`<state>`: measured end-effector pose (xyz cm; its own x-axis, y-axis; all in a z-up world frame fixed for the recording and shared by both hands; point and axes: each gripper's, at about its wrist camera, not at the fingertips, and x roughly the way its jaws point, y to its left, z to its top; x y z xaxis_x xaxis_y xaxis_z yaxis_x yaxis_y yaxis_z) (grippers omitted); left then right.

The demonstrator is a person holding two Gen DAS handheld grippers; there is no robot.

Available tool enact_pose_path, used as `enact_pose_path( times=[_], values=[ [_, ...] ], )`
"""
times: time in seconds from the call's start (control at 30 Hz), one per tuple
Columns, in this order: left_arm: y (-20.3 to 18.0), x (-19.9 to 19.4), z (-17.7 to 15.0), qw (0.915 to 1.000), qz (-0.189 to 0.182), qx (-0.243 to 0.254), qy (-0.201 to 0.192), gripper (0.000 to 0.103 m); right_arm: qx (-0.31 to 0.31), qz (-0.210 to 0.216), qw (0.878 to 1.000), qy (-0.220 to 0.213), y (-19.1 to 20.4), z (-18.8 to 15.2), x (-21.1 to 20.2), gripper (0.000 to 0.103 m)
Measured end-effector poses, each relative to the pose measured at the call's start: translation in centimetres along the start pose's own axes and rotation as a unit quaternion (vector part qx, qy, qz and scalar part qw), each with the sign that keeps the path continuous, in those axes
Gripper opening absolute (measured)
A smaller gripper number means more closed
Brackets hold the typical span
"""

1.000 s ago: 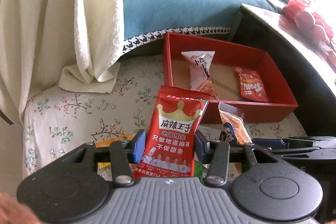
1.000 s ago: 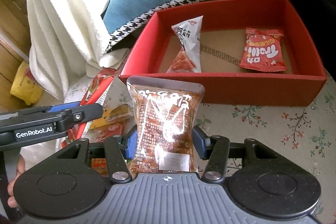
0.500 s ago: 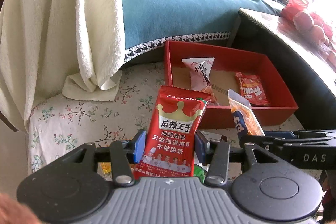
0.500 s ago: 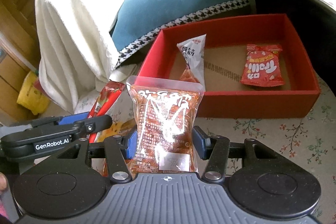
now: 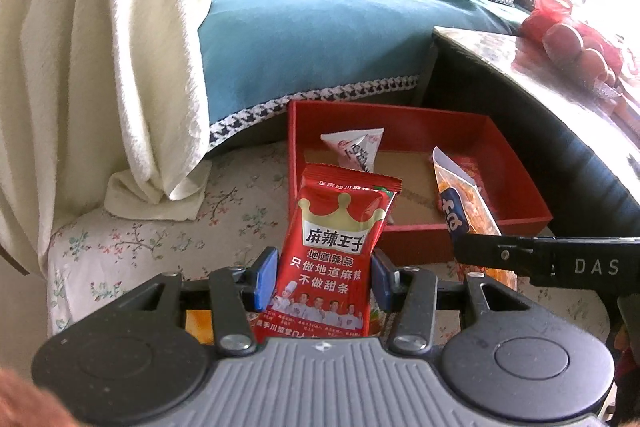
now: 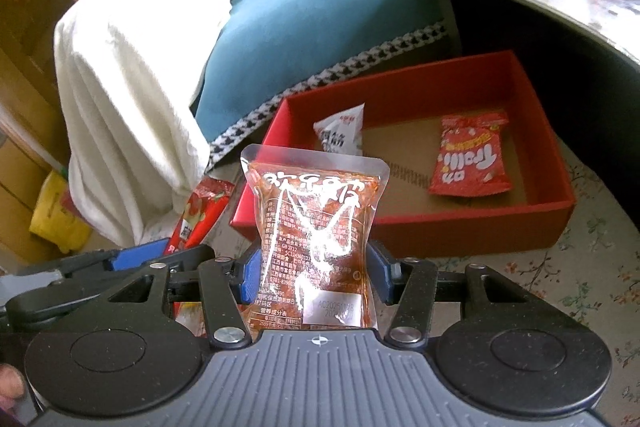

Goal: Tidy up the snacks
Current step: 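Lift both held packets and carry them over the red box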

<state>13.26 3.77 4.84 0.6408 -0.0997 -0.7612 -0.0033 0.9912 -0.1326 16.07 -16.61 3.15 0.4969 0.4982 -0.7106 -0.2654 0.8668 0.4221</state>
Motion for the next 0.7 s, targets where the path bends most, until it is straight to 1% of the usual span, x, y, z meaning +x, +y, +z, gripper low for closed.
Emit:
enact_pose_path(
  times=[0.27, 0.7],
  values=[
    [-1.1, 0.2, 0.7, 1.0000, -0.004, 0.002, -0.006, 0.041, 0.011, -0.003, 1.000, -0.018, -0.7, 0.8, -0.6, 0.061],
    [-2.2, 0.8, 2.0, 0.9998, 0.004, 0.005, -0.019, 0.041, 0.019, -0.012, 0.999, -0.037, -1.6, 2.0, -0.9, 0.061]
  ],
)
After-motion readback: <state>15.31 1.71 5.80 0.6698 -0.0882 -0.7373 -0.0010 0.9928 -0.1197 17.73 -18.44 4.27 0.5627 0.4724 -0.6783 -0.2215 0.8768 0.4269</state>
